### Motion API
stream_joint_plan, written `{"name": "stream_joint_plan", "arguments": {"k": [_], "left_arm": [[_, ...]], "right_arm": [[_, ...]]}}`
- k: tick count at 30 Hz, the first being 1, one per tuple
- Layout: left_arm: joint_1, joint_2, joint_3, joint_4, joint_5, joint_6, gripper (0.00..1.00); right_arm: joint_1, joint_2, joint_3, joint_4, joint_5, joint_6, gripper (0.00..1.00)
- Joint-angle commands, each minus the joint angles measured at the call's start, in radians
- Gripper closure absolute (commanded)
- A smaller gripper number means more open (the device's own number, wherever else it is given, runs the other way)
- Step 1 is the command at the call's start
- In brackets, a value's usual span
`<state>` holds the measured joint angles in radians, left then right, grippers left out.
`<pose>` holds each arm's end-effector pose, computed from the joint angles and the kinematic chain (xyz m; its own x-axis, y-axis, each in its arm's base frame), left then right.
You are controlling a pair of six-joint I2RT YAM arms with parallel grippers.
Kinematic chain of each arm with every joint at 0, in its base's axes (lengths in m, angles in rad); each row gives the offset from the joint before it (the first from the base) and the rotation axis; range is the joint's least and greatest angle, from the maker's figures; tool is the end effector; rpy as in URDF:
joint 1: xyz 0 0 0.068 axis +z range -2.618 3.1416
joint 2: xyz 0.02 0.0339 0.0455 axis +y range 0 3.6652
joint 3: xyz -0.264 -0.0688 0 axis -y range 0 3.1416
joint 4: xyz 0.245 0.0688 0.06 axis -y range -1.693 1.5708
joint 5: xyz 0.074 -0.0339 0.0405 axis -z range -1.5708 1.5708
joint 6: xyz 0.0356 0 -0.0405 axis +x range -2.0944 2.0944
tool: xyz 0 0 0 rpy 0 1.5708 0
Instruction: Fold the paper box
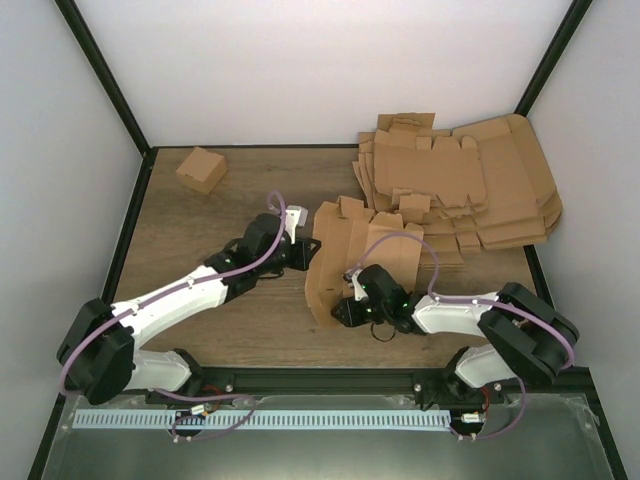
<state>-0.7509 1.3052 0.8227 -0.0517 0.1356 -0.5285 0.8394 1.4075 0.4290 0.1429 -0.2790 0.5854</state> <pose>0.2085 -0.2011 0.2521 -0.7052 -0.0252 -0.7085 0.4696 0.7321 -0.4934 0.1505 0.1824 0.1239 -0.8764 -0.1813 -0.4462 -0.4254 0.7256 0.5409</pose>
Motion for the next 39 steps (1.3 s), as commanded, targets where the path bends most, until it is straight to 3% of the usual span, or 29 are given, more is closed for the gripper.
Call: {"name": "stream_joint_plan", "arguments": {"k": [1,5,11,17,25,31,39], "left_arm": [[0.001,0.019,-0.069,0.08,0.018,-0.027,0.96],[0.0,0.028,-0.164,0.201,-0.008,-0.029,0.96],[-0.019,0.029,-0.205,0.198,-0.138,0.041,0.96],[-0.021,-0.03,-0.229,0.194,-0.183,0.1,0.96],[-0.086,-0.101,-0.33,0.327,-0.259,0.202,0.96],[-0.186,-0.078,-0.335,0.326,-0.432,0.357,0.96],[-0.191,-0.093,-0.34,0.329,-0.479,0.408,0.96]], "right_arm": [[0.009,-0.055,-0.011,0.009,0.035,0.009,0.69],[0.009,-0.08,-0.018,0.007,0.032,0.007,0.69],[0.009,-0.101,-0.013,-0.026,0.047,0.01,0.69],[0.009,-0.119,-0.001,-0.051,0.02,0.005,0.67],[0.008,-0.18,0.055,-0.172,0.094,0.04,0.61],[0.009,-0.293,0.093,-0.347,0.294,0.066,0.49],[-0.031,-0.521,0.185,-0.597,0.521,0.041,0.17]]}}
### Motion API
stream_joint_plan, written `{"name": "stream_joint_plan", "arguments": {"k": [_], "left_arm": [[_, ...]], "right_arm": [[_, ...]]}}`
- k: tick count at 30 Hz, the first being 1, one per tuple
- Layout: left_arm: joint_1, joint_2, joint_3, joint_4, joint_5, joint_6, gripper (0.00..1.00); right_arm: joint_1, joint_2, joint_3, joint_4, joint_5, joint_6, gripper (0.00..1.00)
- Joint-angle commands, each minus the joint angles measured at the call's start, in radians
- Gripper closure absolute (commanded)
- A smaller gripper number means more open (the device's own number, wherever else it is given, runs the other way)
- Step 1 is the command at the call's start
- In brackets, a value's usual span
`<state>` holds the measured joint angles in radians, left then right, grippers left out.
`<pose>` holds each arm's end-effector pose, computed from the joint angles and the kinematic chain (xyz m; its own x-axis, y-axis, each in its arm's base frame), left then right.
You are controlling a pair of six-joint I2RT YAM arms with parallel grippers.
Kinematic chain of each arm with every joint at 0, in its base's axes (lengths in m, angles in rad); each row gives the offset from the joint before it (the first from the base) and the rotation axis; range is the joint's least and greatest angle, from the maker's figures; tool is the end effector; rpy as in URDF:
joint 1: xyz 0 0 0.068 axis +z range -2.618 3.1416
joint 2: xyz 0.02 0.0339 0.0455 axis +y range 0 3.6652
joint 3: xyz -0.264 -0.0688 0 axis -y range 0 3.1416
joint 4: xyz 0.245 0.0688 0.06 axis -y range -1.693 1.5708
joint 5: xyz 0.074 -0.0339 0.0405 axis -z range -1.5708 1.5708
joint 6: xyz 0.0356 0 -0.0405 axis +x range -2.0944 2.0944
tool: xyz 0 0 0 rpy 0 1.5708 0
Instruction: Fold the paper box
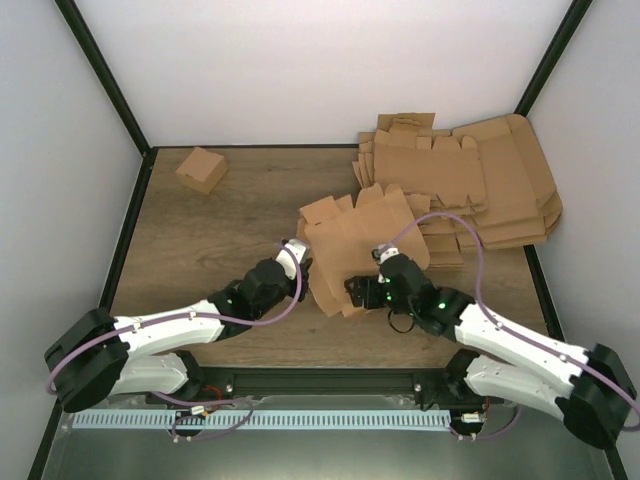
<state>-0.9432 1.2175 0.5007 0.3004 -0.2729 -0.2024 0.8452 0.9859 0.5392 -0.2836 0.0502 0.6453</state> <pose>0.1556 -0.1982 0.2017 -0.3603 0.1669 -0.9178 0.5740 0.8152 -0.0771 0.1359 0.1505 0.2088 -0.7881 0.0167 -0.6153 -0.3109 0.8520 0.4213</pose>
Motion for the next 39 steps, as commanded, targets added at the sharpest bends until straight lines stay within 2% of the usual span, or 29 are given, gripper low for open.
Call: {"name": "stream_joint_plan", "arguments": {"k": [1,4,7,10,14,21,26,33,35,39], "left_arm": [[0.001,-0.005,-0.018,-0.022,-0.07,0.086,0.96],[0.0,0.001,-0.011,-0.026,-0.062,0.089,0.96],[0.0,0.002,-0.002,-0.039,-0.064,0.083,0.96],[0.0,-0.013,0.001,-0.05,-0.067,0.083,0.96],[0.0,-0.046,-0.022,-0.031,-0.073,0.102,0.96],[0.002,-0.04,-0.02,-0.067,-0.128,0.122,0.96],[0.002,-0.037,-0.011,-0.077,-0.145,0.149,0.96],[0.003,-0.026,0.001,-0.102,-0.161,0.163,0.96],[0.002,-0.025,0.001,-0.102,-0.158,0.16,0.96],[0.002,-0.007,0.001,-0.101,-0.161,0.153,0.96]], "right_arm": [[-0.057,-0.122,0.08,-0.183,0.186,-0.031,0.14],[-0.123,-0.166,0.068,-0.143,0.068,-0.065,0.09],[-0.157,-0.125,0.066,-0.118,-0.038,-0.062,0.07],[-0.157,-0.069,0.076,-0.111,-0.077,-0.044,0.03],[-0.166,-0.049,0.116,-0.161,-0.011,-0.008,0.02],[-0.17,-0.21,0.157,-0.222,0.135,-0.025,0.0],[-0.17,-0.164,0.198,-0.308,0.241,0.047,0.0],[-0.2,-0.142,0.161,-0.368,0.368,0.164,0.0],[-0.244,-0.139,0.14,-0.341,0.321,0.141,0.0],[-0.353,-0.148,0.085,-0.22,0.109,0.043,0.0]]}}
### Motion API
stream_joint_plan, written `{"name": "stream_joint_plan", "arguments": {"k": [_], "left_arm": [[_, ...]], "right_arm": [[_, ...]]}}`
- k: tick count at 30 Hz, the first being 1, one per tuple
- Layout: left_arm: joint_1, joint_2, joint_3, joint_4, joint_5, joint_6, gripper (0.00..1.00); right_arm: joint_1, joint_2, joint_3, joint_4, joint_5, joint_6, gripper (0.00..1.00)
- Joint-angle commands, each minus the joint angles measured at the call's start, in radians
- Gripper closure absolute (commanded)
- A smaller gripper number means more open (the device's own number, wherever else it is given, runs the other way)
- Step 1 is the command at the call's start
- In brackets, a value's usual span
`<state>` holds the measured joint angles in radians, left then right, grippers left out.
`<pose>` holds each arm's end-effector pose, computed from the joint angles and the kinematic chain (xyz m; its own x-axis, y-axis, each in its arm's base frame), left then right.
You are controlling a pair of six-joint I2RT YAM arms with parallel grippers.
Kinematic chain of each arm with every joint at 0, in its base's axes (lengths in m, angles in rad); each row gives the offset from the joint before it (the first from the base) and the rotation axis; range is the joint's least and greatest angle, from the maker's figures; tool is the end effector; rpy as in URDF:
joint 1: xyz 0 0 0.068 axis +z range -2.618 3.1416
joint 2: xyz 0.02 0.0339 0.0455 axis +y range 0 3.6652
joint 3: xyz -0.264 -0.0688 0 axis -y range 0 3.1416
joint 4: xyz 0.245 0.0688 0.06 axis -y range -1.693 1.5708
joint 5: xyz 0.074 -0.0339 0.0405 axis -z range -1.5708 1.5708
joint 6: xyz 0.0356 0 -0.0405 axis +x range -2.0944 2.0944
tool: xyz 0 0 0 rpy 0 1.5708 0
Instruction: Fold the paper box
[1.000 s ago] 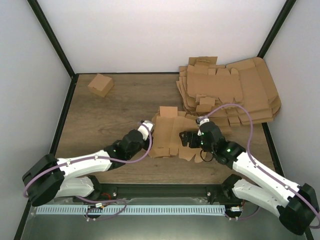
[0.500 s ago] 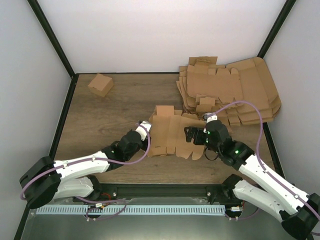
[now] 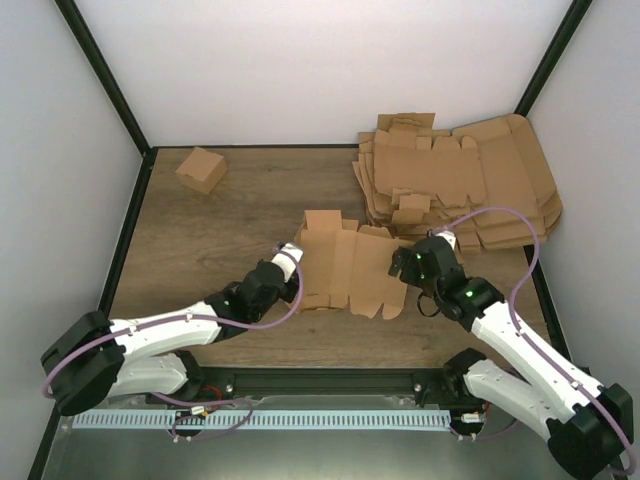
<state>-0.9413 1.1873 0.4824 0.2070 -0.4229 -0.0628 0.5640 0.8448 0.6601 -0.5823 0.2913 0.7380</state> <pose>0.1533 -0.1856 0.1944 -0.3136 0.3333 -0.8892 0.5061 0.8509 0.1405 0.1529 0.0846 0.2499 -0.6608 0.3446 -0.6668 0.1451 0.9303 0.3370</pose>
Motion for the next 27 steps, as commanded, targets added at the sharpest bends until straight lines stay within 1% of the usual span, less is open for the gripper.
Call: {"name": "stream_joint_plan", "arguments": {"k": [1,3,5,6,8,12,14,19,22,27], "left_arm": [[0.0,0.025,0.019,-0.008,-0.013,0.012,0.96],[0.001,0.03,0.018,-0.006,-0.01,0.008,0.96],[0.0,0.033,0.019,-0.002,-0.006,0.004,0.96],[0.0,0.035,0.019,-0.001,-0.004,0.0,0.96],[-0.001,0.037,0.022,0.001,0.002,-0.011,0.96],[0.001,0.029,0.021,0.022,0.017,-0.036,0.96],[0.0,0.03,0.018,0.039,0.018,-0.044,0.96],[0.0,0.058,0.035,0.05,-0.027,-0.068,0.96],[0.0,0.082,0.063,0.035,-0.072,-0.104,0.96],[0.001,0.089,0.082,0.054,-0.076,-0.144,0.96]], "right_arm": [[-0.091,-0.004,-0.045,0.106,-0.189,-0.076,0.0],[-0.105,0.005,-0.064,0.166,-0.297,-0.133,0.01],[-0.105,0.008,-0.081,0.216,-0.38,-0.163,0.06],[-0.106,0.008,-0.088,0.236,-0.417,-0.182,0.13],[-0.105,0.002,-0.089,0.272,-0.5,-0.221,0.31],[-0.105,-0.024,-0.079,0.288,-0.567,-0.264,0.54],[-0.106,-0.038,-0.077,0.293,-0.598,-0.281,0.64],[-0.105,-0.055,-0.089,0.32,-0.667,-0.286,0.82],[-0.104,-0.066,-0.098,0.348,-0.707,-0.288,0.85],[-0.104,-0.094,-0.08,0.381,-0.737,-0.301,0.85]]}}
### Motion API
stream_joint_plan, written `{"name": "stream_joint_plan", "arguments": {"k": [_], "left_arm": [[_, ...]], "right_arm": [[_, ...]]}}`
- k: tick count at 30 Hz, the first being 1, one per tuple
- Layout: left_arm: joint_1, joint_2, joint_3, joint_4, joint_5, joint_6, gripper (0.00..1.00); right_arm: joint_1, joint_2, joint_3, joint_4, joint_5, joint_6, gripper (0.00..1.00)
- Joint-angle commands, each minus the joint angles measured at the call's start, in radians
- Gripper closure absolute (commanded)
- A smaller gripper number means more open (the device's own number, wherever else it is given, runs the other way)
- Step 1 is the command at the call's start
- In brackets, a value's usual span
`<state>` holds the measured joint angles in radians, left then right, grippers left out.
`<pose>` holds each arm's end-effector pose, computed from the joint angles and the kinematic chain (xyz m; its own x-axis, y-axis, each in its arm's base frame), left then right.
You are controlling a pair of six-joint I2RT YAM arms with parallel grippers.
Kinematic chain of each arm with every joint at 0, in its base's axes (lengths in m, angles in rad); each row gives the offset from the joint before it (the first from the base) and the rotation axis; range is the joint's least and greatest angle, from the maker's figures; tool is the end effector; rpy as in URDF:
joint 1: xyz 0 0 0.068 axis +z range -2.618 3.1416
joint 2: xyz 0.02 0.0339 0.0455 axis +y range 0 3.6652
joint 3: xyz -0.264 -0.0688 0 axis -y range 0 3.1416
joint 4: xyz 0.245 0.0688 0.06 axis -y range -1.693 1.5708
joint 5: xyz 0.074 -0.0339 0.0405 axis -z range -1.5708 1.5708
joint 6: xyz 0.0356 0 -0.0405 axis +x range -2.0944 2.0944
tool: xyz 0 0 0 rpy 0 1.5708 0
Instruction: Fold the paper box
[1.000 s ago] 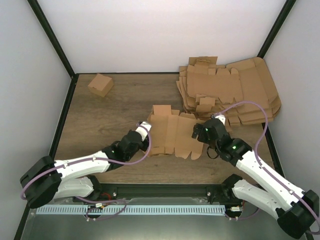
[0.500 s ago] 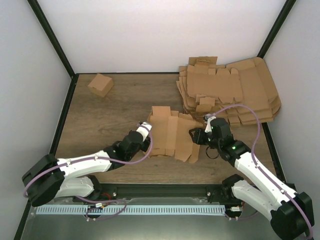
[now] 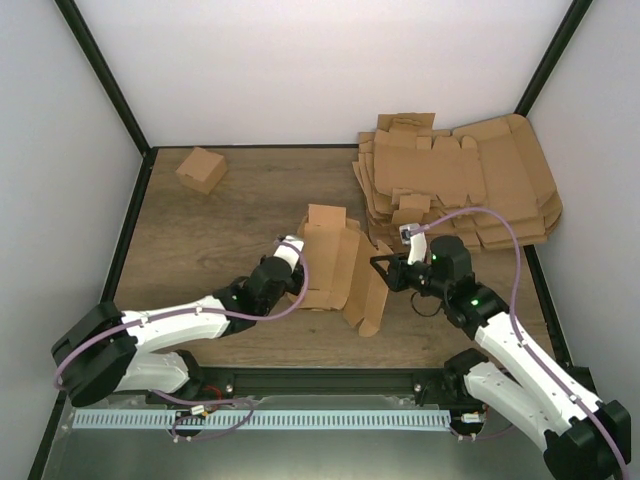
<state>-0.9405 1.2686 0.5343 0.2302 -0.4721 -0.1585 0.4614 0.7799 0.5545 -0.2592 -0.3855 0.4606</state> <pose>0.1640 -0.1973 0.1949 -0.3576 0.2517 -0.8993 0.4338 0.8976 0.0787 0.1545 0.0918 0.2530 -0.6895 0.1172 -0.7148 -0.4510 0.7027 0.5502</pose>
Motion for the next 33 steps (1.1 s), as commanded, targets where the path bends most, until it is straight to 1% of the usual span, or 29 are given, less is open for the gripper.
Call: {"name": "stream_joint_plan", "arguments": {"k": [1,3,7,13,19,25,28,30,33], "left_arm": [[0.001,0.006,0.03,0.034,-0.028,-0.058,0.96],[0.004,0.001,0.027,0.044,-0.026,-0.084,0.96],[0.017,0.008,0.009,0.048,-0.066,-0.171,0.96],[0.022,-0.007,-0.051,0.161,-0.054,-0.229,0.96],[0.022,0.016,-0.068,0.245,-0.053,-0.232,0.96],[0.022,0.031,-0.105,0.305,-0.048,-0.259,0.96],[0.022,0.028,-0.127,0.328,-0.033,-0.272,0.96],[0.022,0.025,-0.146,0.345,-0.015,-0.281,0.96],[0.023,0.023,-0.172,0.363,0.007,-0.289,0.96]], "right_arm": [[-0.002,-0.028,0.035,0.063,-0.071,-0.028,0.86],[-0.002,-0.029,0.049,0.071,-0.097,-0.029,0.86],[-0.002,-0.03,0.055,0.105,-0.171,-0.031,0.87],[0.001,-0.021,0.02,0.162,-0.28,-0.014,0.88],[0.018,-0.017,-0.009,0.177,-0.26,0.026,0.88],[0.031,-0.042,-0.095,0.202,-0.198,0.099,0.89],[0.037,-0.052,-0.131,0.231,-0.217,0.144,0.88],[0.058,-0.048,-0.143,0.245,-0.222,0.163,0.88],[0.107,-0.043,-0.148,0.215,-0.169,0.161,0.88]]}}
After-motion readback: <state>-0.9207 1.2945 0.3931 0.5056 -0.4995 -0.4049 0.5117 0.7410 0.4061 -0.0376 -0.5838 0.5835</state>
